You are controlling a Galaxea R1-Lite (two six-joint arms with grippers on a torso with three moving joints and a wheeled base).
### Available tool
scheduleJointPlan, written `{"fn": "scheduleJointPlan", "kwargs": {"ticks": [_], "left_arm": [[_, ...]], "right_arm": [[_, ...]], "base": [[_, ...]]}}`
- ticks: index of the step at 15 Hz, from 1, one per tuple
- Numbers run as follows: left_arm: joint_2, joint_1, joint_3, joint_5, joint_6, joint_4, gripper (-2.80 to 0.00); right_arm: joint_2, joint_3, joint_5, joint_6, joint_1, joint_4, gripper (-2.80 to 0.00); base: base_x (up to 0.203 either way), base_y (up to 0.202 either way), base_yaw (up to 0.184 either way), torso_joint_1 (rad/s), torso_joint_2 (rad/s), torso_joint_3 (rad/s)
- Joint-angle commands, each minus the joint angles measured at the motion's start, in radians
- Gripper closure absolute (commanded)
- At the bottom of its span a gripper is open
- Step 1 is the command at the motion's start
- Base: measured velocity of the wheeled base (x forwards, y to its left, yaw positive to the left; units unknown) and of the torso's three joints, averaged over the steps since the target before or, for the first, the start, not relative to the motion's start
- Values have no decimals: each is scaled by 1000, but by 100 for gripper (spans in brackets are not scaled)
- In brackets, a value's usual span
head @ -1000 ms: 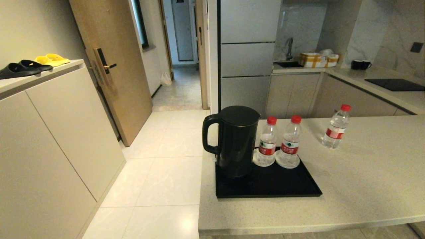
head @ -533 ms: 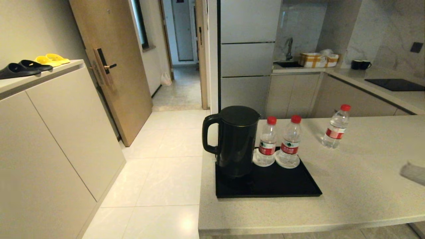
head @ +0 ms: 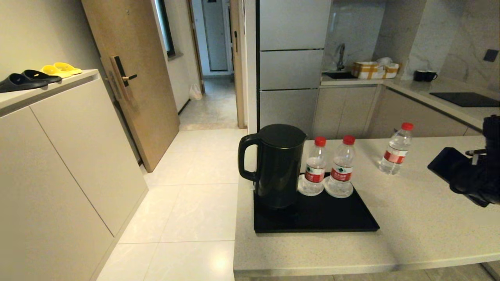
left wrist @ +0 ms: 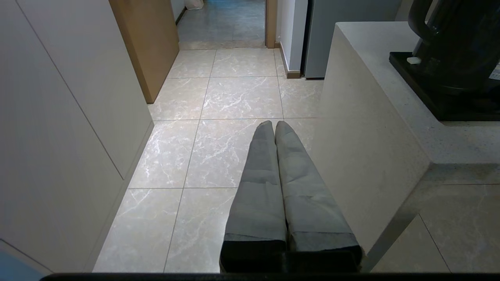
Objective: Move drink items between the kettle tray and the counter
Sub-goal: Return the bottled water to its original position
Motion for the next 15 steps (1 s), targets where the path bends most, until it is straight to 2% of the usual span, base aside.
{"fn": "scheduleJointPlan", "kwargs": {"ticks": [1,4,7,9,11,15], "left_arm": [[1,1,0,0,0,1,0],[1,1,0,0,0,1,0],[1,1,0,0,0,1,0],[1,-1,0,0,0,1,0],[1,1,0,0,0,1,0],[0,1,0,-1,0,1,0]], "right_arm": [[202,5,-29,-42,-92,-116,0],[396,2,-59,-178,-149,-372,0],[595,-37,-128,-411,-169,-672,0],[722,-121,-194,-584,-177,-834,0],[800,-230,-216,-721,-191,-922,0],[951,-435,-227,-814,-200,-922,0]], "base": [[0,0,0,0,0,0],[0,0,0,0,0,0],[0,0,0,0,0,0],[0,0,0,0,0,0],[0,0,0,0,0,0],[0,0,0,0,0,0]]}}
